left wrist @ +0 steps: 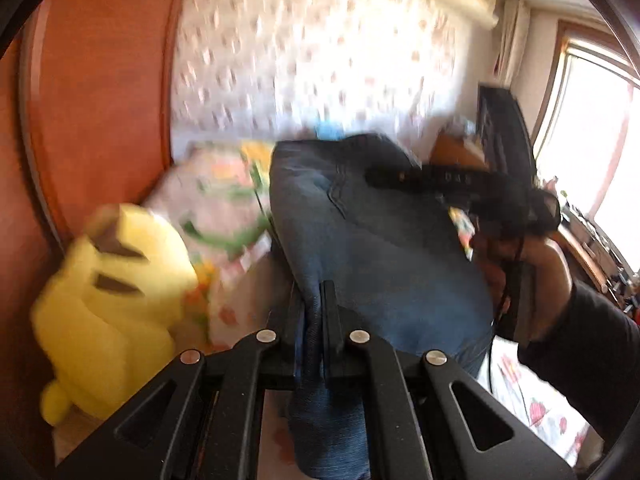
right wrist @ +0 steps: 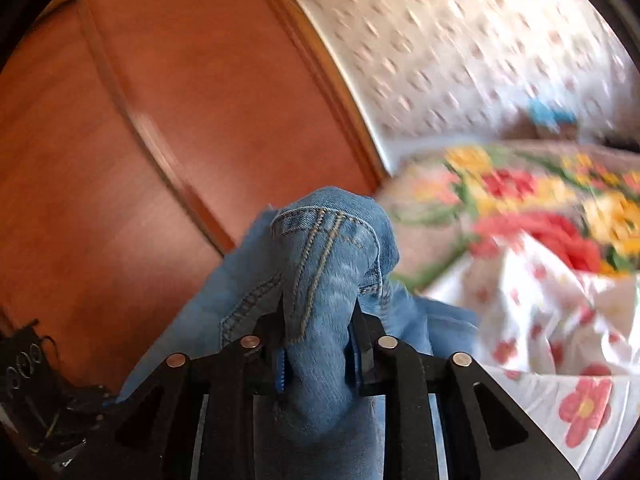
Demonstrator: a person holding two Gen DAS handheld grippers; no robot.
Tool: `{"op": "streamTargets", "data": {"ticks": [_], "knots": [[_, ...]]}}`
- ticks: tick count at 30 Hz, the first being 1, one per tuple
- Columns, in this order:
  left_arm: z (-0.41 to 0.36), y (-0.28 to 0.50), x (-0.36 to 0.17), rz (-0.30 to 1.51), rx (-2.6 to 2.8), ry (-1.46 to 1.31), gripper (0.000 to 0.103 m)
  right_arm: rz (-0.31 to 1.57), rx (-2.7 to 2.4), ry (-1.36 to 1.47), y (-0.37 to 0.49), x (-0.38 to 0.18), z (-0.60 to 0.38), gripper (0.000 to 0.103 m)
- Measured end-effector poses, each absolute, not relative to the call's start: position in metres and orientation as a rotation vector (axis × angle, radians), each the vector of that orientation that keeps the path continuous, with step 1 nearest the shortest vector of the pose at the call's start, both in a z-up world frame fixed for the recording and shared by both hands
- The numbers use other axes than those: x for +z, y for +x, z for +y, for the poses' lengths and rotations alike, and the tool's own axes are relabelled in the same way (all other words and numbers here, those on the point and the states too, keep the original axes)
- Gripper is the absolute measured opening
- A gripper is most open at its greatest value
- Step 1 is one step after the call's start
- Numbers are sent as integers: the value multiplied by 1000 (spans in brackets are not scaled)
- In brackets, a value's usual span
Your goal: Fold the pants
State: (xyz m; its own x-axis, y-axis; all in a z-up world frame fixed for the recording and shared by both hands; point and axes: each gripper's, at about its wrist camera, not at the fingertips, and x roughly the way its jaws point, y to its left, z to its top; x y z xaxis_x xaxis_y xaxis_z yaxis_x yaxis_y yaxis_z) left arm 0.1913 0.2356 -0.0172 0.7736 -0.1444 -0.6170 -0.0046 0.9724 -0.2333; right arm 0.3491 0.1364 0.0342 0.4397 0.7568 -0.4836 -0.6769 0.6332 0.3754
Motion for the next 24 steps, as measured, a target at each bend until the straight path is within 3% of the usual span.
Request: {"op": "streamTargets", "data": {"ticks": [6, 16, 19, 21, 24], "knots": [[233, 205, -26, 682, -84, -208, 9, 734, 842, 70, 391, 24, 121, 61], [233, 214, -38, 709, -35, -193, 23, 642, 716, -150, 322, 57, 120, 66], [233, 210, -31, 698, -10, -186, 30, 620, 722, -149, 304, 62, 110, 66], [232, 203, -24, 683, 0, -177, 44, 612, 727, -145, 290, 64, 99, 66], [228, 191, -12, 643, 17, -150, 46, 586, 714, -141, 266, 66, 81, 66]]}}
